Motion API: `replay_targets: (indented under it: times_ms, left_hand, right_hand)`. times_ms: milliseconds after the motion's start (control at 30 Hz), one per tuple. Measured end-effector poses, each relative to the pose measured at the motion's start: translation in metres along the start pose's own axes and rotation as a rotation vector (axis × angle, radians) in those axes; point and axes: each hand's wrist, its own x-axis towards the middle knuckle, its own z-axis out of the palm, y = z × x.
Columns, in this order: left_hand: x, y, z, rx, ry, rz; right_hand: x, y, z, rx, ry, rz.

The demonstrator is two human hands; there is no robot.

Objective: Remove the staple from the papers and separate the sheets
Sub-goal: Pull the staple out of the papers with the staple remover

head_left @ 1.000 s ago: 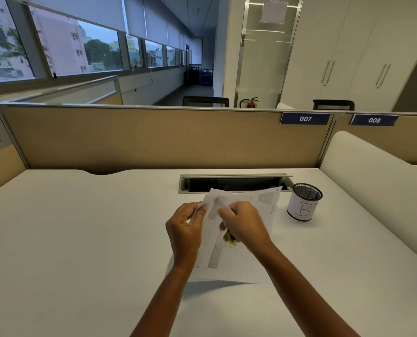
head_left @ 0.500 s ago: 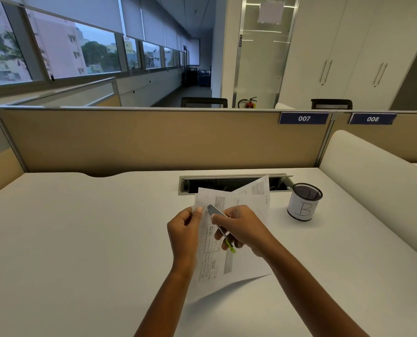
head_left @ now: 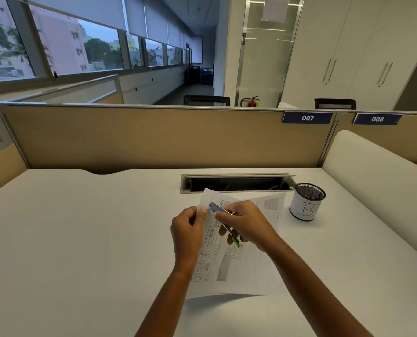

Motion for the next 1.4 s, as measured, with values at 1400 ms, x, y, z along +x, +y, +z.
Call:
replay_targets:
  times_ms: [1400]
  left_hand:
    - [-0.008, 0.009, -0.008, -0.03, -0.167, -0.18]
  right_hand:
    - [0.009, 0.006, -0.018, -0.13, -0.102, -0.078]
